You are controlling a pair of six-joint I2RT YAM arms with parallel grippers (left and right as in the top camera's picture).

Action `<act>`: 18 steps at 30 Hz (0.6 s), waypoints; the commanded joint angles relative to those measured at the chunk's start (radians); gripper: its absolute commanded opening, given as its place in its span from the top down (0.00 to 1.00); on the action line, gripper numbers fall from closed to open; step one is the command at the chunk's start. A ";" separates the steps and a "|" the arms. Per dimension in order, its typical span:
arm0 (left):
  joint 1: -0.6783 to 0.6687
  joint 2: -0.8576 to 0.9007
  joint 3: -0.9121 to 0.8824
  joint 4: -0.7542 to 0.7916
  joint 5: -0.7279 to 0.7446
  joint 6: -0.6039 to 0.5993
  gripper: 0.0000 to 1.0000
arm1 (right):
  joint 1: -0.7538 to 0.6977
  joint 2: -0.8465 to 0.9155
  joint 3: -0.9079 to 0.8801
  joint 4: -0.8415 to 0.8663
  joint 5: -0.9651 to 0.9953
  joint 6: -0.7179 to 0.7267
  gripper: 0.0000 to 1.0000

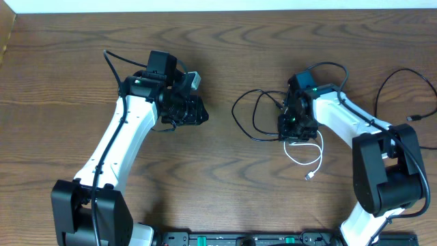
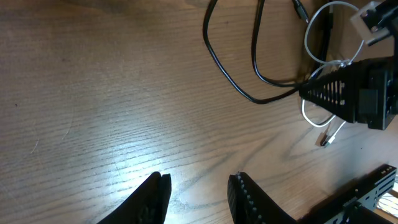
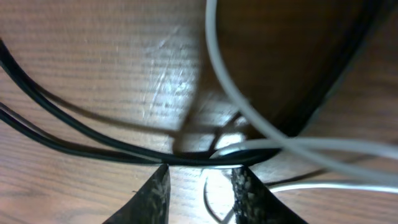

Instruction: Untangle cables

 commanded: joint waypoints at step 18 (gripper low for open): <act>-0.002 0.004 -0.008 -0.007 -0.013 0.013 0.65 | 0.085 -0.018 -0.055 -0.033 0.032 0.007 0.99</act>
